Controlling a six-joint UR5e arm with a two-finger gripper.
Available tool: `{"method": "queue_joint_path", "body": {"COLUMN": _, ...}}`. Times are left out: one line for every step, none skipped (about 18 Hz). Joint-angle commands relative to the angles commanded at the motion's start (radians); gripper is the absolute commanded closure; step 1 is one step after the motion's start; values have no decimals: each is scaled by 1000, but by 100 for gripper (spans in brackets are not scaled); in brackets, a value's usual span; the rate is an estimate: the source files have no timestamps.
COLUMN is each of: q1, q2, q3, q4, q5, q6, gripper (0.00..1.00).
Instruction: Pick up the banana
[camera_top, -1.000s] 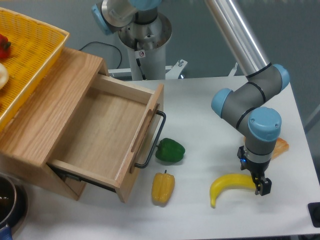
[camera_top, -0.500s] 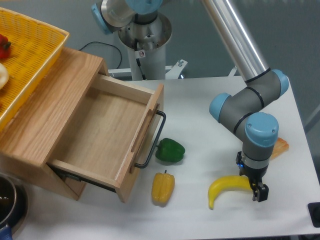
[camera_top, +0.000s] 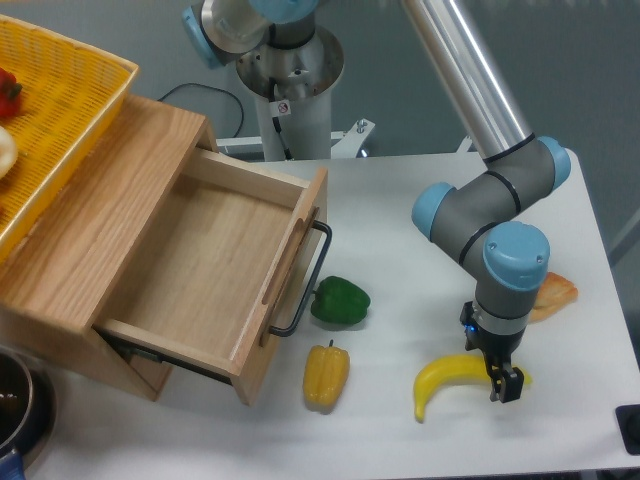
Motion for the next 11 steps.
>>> {"method": "queue_joint_path", "body": {"q1": -6, "q2": 6, "q3": 0, "q4": 0, "q5": 0, "q6": -2, "gripper": 0}}
{"method": "queue_joint_path", "body": {"q1": -12, "q2": 8, "q3": -2, "q4": 0, "q5": 0, "q6": -5, "gripper": 0}}
{"method": "queue_joint_path", "body": {"q1": -17, "q2": 12, "q3": -5, "q4": -2, "q5": 0, "q6": -8, "gripper": 0}}
{"method": "queue_joint_path", "body": {"q1": -31, "q2": 15, "q3": -9, "q4": -2, "q5": 0, "q6": -11, "gripper": 0}}
{"method": "queue_joint_path", "body": {"q1": -43, "q2": 17, "q3": -11, "q4": -2, "q5": 0, "q6": -12, "gripper": 0}}
{"method": "queue_joint_path", "body": {"q1": -51, "q2": 14, "q3": -11, "q4": -2, "q5": 0, "q6": -14, "gripper": 0}}
{"method": "queue_joint_path", "body": {"q1": -57, "q2": 11, "q3": -11, "q4": -2, "q5": 0, "q6": -23, "gripper": 0}}
{"method": "queue_joint_path", "body": {"q1": -63, "q2": 9, "q3": -11, "q4": -2, "q5": -2, "q6": -40, "gripper": 0}}
{"method": "queue_joint_path", "body": {"q1": -69, "q2": 8, "q3": -11, "q4": -3, "q5": -5, "q6": -63, "gripper": 0}}
{"method": "queue_joint_path", "body": {"q1": -72, "q2": 9, "q3": -11, "q4": -6, "q5": -12, "q6": -92, "gripper": 0}}
{"method": "queue_joint_path", "body": {"q1": -74, "q2": 8, "q3": -11, "q4": -8, "q5": -27, "q6": -128, "gripper": 0}}
